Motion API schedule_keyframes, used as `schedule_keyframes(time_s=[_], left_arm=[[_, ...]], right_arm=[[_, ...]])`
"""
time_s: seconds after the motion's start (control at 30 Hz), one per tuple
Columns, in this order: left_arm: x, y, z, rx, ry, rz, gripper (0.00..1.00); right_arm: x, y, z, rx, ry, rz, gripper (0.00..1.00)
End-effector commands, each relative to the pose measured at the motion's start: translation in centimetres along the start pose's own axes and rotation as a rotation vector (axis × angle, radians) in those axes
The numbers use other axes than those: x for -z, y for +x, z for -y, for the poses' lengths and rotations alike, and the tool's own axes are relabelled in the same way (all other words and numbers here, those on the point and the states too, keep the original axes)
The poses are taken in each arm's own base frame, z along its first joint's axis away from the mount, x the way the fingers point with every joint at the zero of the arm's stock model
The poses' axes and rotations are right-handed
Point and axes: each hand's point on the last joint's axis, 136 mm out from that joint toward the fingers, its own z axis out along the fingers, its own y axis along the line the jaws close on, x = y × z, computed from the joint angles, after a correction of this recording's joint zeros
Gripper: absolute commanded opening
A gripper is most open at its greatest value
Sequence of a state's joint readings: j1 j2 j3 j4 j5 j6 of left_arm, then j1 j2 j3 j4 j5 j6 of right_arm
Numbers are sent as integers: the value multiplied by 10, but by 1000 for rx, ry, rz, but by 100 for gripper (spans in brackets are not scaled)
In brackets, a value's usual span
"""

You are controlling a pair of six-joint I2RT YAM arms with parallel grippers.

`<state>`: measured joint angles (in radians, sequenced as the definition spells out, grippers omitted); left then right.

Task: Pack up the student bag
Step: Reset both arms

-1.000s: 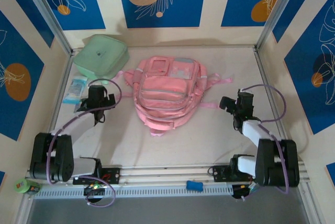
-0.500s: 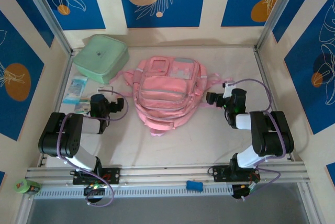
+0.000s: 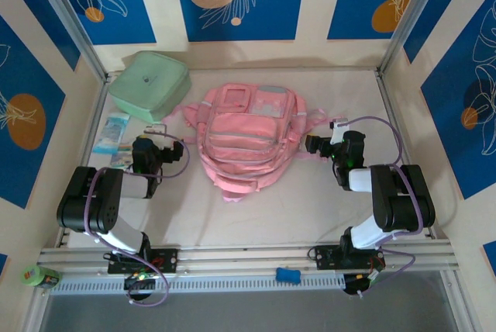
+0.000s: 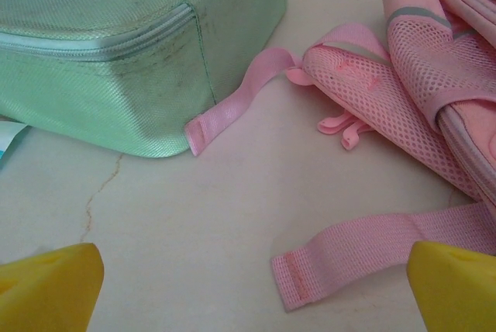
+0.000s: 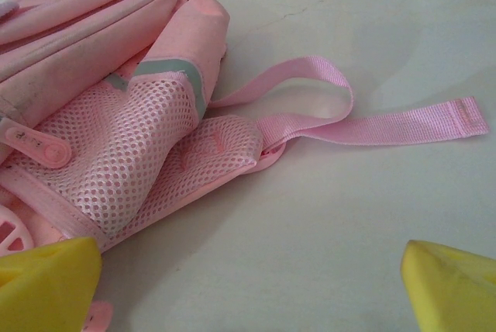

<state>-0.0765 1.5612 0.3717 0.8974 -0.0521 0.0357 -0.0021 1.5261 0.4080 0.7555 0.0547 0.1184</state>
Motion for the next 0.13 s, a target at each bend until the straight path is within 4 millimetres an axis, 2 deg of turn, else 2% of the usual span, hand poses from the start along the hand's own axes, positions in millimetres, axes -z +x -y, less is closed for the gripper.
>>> schedule_keyframes(time_s=[0.0,0.1], left_arm=[[-1,-11,-2,-8,7,39,99],[-1,-10,-2,-7,8,38,99]], right_arm=[[-1,-17,1,25,-2,50,99],[0,-17,0,30,2,56,99]])
